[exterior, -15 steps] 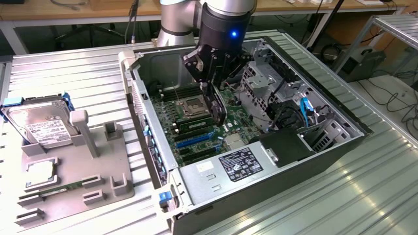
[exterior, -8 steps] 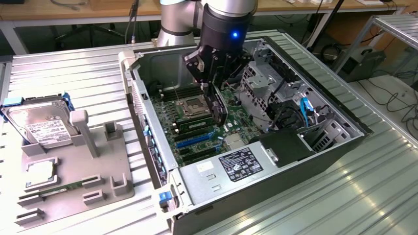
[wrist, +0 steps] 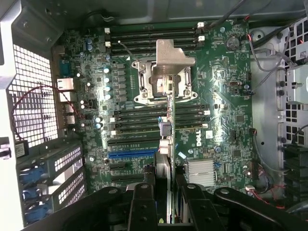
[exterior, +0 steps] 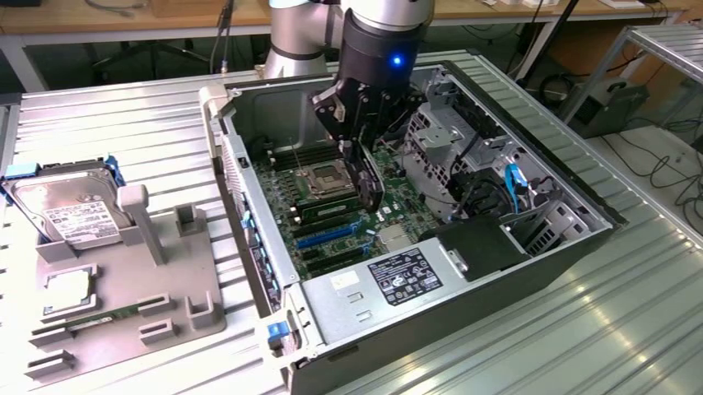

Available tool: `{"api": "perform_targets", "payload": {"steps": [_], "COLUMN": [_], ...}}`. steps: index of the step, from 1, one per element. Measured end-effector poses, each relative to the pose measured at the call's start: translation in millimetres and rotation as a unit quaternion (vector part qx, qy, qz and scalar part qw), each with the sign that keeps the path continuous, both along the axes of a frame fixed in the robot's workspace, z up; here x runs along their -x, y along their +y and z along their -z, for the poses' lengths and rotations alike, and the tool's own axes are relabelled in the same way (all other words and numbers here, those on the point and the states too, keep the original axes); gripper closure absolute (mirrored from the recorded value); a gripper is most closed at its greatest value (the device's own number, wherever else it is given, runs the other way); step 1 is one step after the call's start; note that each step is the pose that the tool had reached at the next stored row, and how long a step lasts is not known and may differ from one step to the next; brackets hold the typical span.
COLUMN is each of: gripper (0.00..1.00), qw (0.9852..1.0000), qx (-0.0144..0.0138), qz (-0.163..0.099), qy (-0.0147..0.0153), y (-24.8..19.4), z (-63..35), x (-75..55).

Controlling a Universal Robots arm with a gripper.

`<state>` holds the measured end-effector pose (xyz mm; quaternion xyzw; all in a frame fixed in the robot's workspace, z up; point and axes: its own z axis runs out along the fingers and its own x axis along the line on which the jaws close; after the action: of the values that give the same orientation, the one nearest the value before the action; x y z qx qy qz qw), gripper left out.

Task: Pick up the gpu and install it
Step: 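Pick up the gpu and move the gpu toward the slot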

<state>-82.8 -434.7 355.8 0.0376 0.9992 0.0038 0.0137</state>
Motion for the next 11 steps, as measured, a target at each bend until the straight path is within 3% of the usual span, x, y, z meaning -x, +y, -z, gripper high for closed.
{"api": "perform_targets", "payload": {"steps": [11], "gripper": [0.74], "qw": [1.0], "qx": [0.0], "qz": [0.0], "qy": [0.0], "y": [0.0], "z": [3.5], "x": [-4.6]}}
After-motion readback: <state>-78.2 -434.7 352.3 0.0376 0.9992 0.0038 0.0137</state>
